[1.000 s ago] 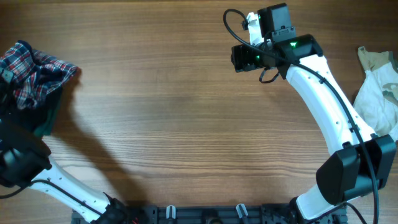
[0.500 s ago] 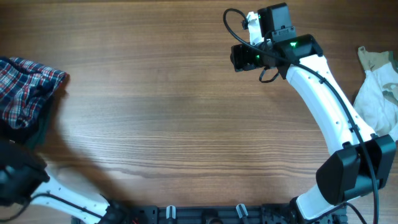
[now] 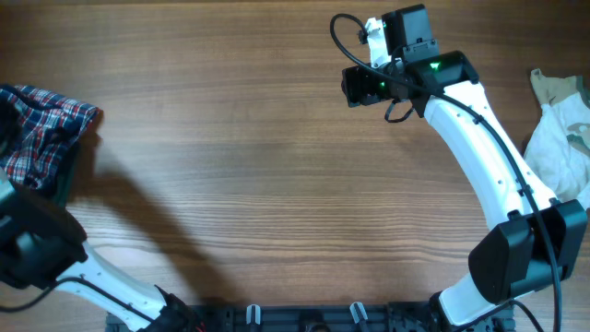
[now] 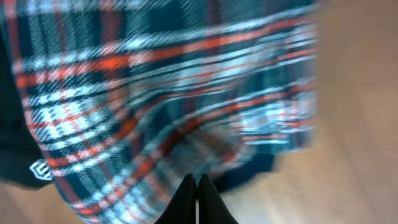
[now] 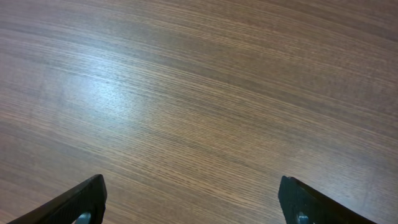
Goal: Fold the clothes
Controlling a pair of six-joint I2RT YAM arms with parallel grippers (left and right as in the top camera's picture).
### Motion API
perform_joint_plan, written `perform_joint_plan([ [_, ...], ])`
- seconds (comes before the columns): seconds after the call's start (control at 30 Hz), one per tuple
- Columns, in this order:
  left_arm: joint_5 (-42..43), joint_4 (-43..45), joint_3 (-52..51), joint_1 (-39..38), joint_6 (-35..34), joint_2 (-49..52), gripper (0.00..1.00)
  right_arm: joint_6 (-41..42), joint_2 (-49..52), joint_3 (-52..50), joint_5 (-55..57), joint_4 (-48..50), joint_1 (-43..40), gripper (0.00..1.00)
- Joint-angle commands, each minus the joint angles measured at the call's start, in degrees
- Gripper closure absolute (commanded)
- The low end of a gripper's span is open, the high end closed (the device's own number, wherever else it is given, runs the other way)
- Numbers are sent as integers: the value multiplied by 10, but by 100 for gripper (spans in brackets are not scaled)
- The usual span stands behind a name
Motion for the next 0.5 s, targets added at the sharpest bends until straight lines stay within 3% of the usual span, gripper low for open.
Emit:
perform_joint_plan([
  [0.0,-61,-16,-24,52,-63,29,96,-9,0,3,22,1,-3,10],
  [0.17,-60,41,-109,105,-77,50,96,-8,2,-10,26,24,-3,10],
  [0.33,-54,99,-145,105,-72,50,95,-8,12,-14,26,25,-6,10],
  [0.4,-14,98,-138,105,-72,44,96,-8,12,-14,26,25,-6,10],
  [0.47,96,99,-115,104,-72,21,94,-8,12,-14,25,25,-6,10],
])
